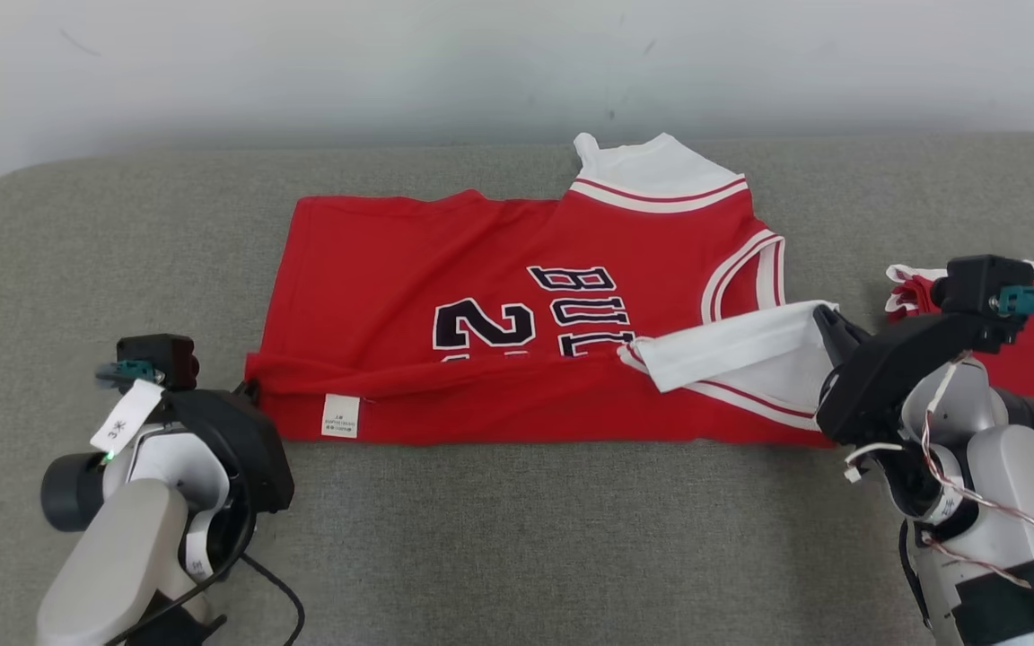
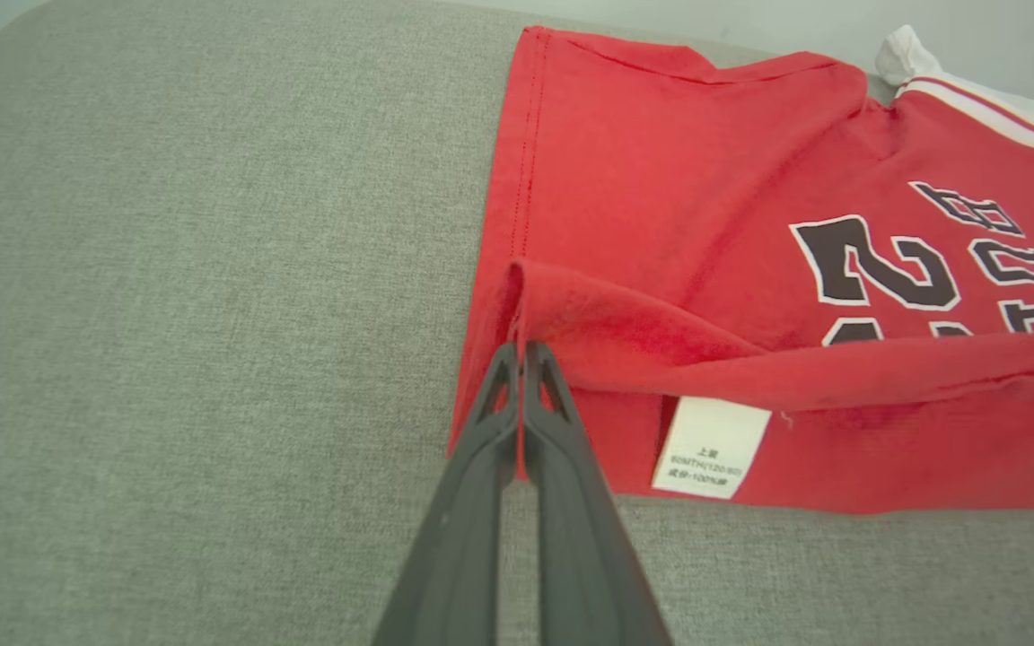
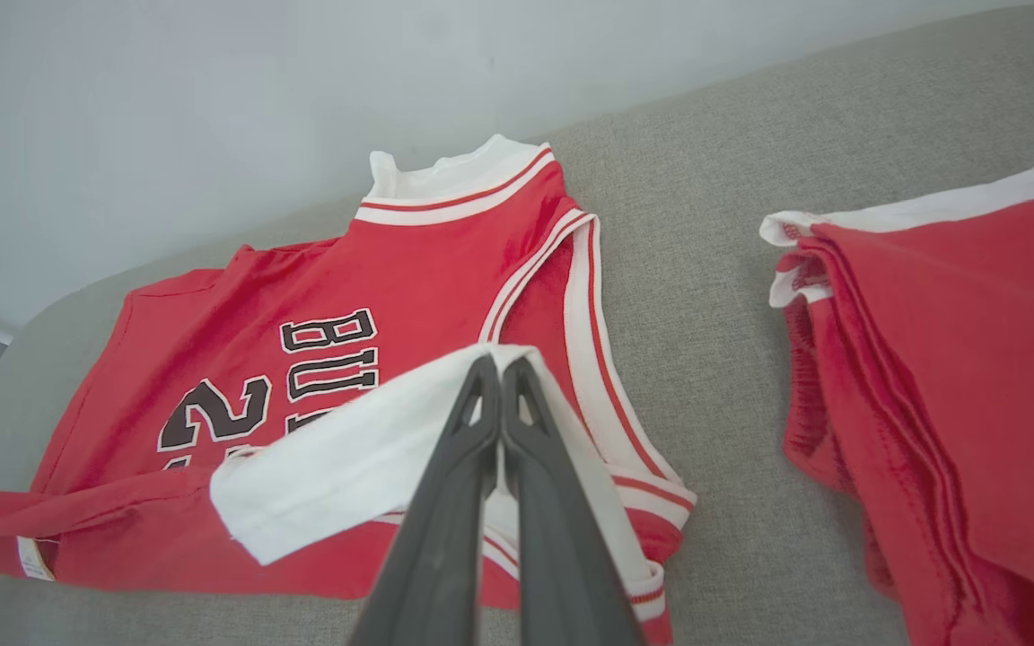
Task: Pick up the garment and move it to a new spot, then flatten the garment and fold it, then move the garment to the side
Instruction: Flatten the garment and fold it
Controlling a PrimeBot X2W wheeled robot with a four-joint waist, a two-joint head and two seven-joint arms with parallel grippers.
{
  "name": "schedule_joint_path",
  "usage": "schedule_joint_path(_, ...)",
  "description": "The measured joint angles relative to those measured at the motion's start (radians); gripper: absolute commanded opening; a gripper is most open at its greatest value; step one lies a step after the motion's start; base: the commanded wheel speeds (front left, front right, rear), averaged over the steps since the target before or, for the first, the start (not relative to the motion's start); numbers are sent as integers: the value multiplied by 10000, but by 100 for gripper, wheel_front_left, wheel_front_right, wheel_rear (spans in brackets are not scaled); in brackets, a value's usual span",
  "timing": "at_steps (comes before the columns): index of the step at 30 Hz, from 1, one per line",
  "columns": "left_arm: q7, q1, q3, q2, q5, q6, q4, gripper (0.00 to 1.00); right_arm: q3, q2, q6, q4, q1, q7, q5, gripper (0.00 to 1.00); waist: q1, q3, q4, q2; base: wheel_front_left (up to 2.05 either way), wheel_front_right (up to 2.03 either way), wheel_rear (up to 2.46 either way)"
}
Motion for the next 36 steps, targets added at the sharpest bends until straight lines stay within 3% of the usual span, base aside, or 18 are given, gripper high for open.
schedule_joint_path(8, 40, -347, -46, -148, 25, 0, 556, 0, 150, 17, 17, 1020, -780, -380, -33, 0, -1, 134, -45, 0, 0, 0, 0)
schedule_joint_path(16, -96, -624, -119, -378, 50, -4, 999, 1, 253, 31, 280, 1889, -1279, -1034, -75, 0, -1, 177, 67, 0, 0, 0, 0)
schedule_joint_path(17, -132, -627, -121, -389, 52, -4, 1062, 6, 265, 36, 293, 2021, -1343, -1091, -75, 0, -2, 178, 81, 0, 0, 0, 0)
schedule_joint_path(18, -176, -631, -127, -405, 67, -8, 1116, 22, 265, 38, 301, 2130, -1411, -1168, -75, 0, -1, 180, 94, 0, 0, 0, 0)
schedule_joint_path(19, -211, -636, -132, -412, 86, -12, 1152, 33, 263, 38, 343, 2190, -1452, -1256, -75, 7, -1, 182, 107, 0, 0, 0, 0)
schedule_joint_path(20, -215, -650, -142, -416, 109, -13, 1191, 71, 274, 38, 380, 2276, -1499, -1346, -75, 100, -1, 184, 120, 0, 0, 0, 0)
schedule_joint_path(21, -290, -668, -148, -418, 123, -15, 1212, 100, 303, 40, 447, 2374, -1566, -1459, -75, 100, -2, 188, 134, 0, 0, 0, 0)
schedule_joint_path(36, -1335, -1227, -113, -420, 410, -71, 1534, 100, 408, 12, 1241, 2775, -2061, -3331, -182, 100, -1, 265, 382, 0, 0, 0, 0)
